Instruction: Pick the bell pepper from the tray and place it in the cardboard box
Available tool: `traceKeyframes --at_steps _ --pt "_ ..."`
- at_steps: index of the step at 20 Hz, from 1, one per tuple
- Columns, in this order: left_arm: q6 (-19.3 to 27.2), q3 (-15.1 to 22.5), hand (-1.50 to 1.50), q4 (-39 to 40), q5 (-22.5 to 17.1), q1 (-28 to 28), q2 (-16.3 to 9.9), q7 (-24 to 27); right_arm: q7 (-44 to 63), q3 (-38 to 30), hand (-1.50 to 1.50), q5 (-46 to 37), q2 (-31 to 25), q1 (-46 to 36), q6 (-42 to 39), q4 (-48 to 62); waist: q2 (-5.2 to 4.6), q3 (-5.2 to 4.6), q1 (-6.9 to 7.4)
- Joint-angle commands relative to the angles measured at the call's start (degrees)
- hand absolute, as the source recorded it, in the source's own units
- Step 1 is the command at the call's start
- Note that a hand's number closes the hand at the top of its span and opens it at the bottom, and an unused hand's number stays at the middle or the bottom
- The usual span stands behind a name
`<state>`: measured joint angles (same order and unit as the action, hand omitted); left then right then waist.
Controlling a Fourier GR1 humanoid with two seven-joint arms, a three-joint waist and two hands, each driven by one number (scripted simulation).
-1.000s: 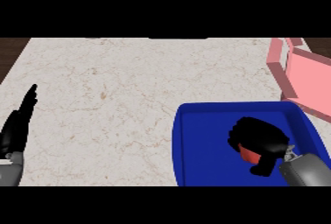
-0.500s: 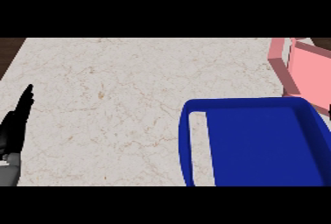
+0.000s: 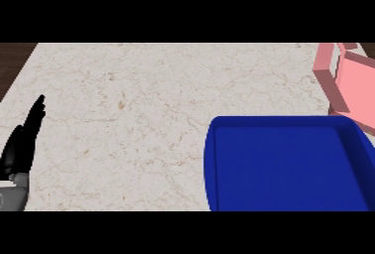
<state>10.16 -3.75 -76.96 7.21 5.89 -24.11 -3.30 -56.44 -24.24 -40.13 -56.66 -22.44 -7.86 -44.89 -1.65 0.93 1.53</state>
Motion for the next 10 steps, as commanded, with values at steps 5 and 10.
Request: traceKeyframes --at_steps 5,10 --pt "-1.07 0.96 0.00 0.60 0.36 1.08 0.11 0.72 -14.07 -1.97 1.50 6.45 -4.18 -5.33 -5.13 8.79 -0.25 -0.22 2.58" --pt "-1.47 1.08 0.00 0.67 0.44 2.88 -0.06 0.29 -14.59 0.88 1.50 9.45 -5.33 -8.33 -12.74 12.10 -0.02 -0.42 2.79"
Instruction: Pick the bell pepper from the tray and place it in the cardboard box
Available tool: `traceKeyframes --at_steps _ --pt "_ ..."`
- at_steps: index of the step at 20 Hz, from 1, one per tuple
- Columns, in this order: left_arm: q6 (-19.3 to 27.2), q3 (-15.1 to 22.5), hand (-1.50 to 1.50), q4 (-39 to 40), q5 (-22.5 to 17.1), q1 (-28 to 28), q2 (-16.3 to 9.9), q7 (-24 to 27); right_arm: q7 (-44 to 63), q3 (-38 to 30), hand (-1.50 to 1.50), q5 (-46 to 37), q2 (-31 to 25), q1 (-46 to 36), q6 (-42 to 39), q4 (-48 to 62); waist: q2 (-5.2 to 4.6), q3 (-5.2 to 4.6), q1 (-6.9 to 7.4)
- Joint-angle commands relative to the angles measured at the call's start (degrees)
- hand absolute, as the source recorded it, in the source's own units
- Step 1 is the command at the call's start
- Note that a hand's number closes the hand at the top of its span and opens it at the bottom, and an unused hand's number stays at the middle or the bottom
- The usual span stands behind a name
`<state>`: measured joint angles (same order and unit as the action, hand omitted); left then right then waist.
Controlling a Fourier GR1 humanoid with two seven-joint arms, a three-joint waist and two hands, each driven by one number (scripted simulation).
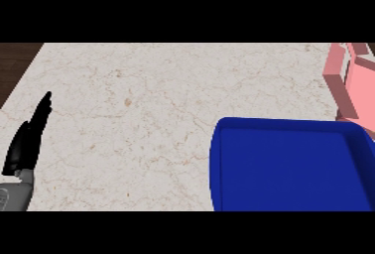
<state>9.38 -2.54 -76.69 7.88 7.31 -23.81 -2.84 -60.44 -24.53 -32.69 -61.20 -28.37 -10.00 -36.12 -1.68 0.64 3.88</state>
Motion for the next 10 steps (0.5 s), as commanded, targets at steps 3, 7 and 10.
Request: traceKeyframes --at_steps 3,7,10 --pt "-1.10 0.03 0.00 0.00 -0.21 1.79 -0.53 -1.70 -7.99 2.31 1.50 3.92 -1.14 -5.79 -13.61 5.43 0.27 -0.23 1.01" --pt "0.14 1.74 0.00 1.00 1.43 1.60 1.32 -0.22 -5.48 5.09 1.50 4.66 -1.30 -9.75 -16.38 7.53 0.06 -0.35 1.25" --pt "-0.72 1.24 0.00 1.17 1.14 2.23 0.41 -0.91 -1.42 7.78 1.50 4.67 0.03 -13.22 -19.08 9.30 0.06 -0.42 1.85"
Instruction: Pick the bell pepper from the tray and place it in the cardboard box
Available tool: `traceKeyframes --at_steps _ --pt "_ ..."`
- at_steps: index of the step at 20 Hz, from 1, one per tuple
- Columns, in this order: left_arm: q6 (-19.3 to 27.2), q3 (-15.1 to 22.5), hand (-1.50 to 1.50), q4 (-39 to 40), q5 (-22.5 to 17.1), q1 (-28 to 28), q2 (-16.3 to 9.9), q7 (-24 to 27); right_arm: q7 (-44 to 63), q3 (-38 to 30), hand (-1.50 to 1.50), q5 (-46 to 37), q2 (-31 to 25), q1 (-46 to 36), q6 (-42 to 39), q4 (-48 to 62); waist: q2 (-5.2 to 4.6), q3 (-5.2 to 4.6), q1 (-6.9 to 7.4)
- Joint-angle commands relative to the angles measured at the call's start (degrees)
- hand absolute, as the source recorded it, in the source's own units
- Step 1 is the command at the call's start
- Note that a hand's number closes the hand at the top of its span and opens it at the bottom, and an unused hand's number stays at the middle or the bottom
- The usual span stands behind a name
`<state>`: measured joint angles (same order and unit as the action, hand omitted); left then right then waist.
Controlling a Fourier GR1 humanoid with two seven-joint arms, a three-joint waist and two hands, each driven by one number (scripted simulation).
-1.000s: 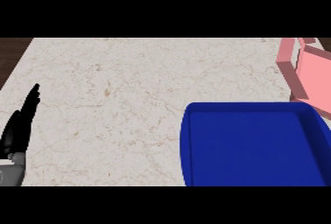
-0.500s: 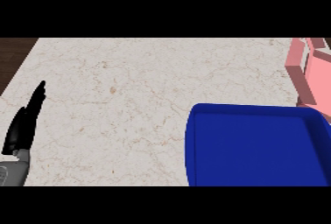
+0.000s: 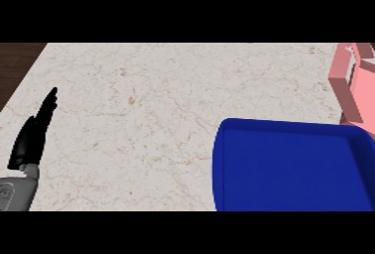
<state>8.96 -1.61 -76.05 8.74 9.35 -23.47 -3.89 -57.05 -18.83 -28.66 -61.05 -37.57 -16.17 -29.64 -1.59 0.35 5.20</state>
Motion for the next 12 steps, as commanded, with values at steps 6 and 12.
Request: traceKeyframes --at_steps 6,12 --pt "-0.01 0.06 0.00 1.06 0.28 0.03 0.64 0.37 -0.57 6.52 1.50 -0.61 4.92 -10.60 -12.09 6.20 -0.11 -0.12 0.57" --pt "-2.72 -1.28 0.00 1.11 -1.27 1.77 -1.21 -0.26 3.23 10.34 1.50 -3.71 10.91 -15.84 -6.88 10.71 -0.22 -0.06 0.45"
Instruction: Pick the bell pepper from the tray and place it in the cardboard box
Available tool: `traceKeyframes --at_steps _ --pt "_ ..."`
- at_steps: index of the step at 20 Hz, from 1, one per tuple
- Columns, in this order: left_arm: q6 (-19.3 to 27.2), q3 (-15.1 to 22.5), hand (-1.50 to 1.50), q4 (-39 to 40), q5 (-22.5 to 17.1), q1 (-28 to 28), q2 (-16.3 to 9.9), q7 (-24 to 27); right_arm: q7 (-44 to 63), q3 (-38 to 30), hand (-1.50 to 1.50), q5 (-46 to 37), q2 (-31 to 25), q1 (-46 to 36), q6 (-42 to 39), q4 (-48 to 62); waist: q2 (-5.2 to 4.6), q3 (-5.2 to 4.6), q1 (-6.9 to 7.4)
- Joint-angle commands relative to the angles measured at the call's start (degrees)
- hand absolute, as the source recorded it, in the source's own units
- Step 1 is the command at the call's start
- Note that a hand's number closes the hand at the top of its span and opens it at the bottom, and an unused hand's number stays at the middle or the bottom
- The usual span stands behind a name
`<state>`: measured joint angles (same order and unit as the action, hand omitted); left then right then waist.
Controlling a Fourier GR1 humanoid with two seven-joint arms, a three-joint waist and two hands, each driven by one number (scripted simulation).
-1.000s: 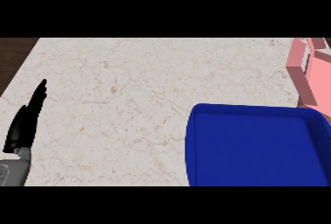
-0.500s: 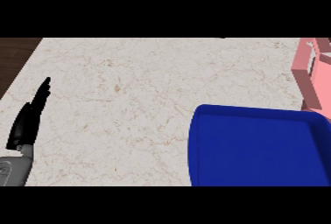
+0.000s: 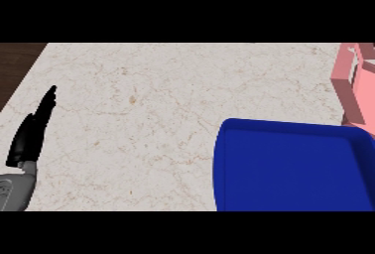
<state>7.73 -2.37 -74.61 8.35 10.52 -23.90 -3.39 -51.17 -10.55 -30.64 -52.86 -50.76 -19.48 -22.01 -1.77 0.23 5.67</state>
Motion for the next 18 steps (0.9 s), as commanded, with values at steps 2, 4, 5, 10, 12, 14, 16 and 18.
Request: traceKeyframes --at_steps 2,4,5,10,12,14,16,18 --pt "-0.26 -0.51 0.00 -0.89 -0.15 -3.02 -0.20 2.64 -3.55 2.52 1.50 -3.08 3.41 -2.57 1.04 4.79 0.07 0.04 -0.29" --pt "0.55 -0.41 0.00 0.18 0.72 1.05 0.02 -1.42 1.65 2.55 1.50 -3.47 6.84 -5.55 3.30 7.02 -0.18 0.05 -0.49" --pt "1.95 0.83 0.00 -0.19 2.07 -0.62 1.34 0.06 1.34 2.62 1.50 -3.43 6.69 -4.23 1.69 8.76 -0.21 0.06 -0.56" --pt "0.75 0.17 0.00 -1.04 1.06 -1.95 0.93 1.35 4.41 3.70 -1.50 -4.51 8.48 -6.73 -2.33 12.62 -0.08 0.04 -0.48" --pt "2.22 0.21 0.00 -0.12 1.76 0.08 1.98 -0.34 2.38 3.12 -1.50 -4.02 10.22 -5.98 -0.57 13.14 -0.33 0.10 -0.91" --pt "0.57 -0.10 0.00 -1.14 1.08 -0.65 0.74 0.30 0.67 2.41 -1.50 -3.28 9.64 -5.96 -2.04 13.77 -0.22 0.14 -0.72" --pt "0.37 -2.51 0.00 2.53 0.04 -0.39 -0.29 2.44 0.10 1.01 -1.50 -1.89 9.32 -7.48 -2.52 13.62 -0.23 0.04 -1.25" --pt "0.33 -0.96 0.00 -0.66 0.58 -1.28 0.47 0.90 -1.04 -1.89 -1.50 1.06 11.83 -6.56 0.08 14.19 -0.08 0.15 -0.96"
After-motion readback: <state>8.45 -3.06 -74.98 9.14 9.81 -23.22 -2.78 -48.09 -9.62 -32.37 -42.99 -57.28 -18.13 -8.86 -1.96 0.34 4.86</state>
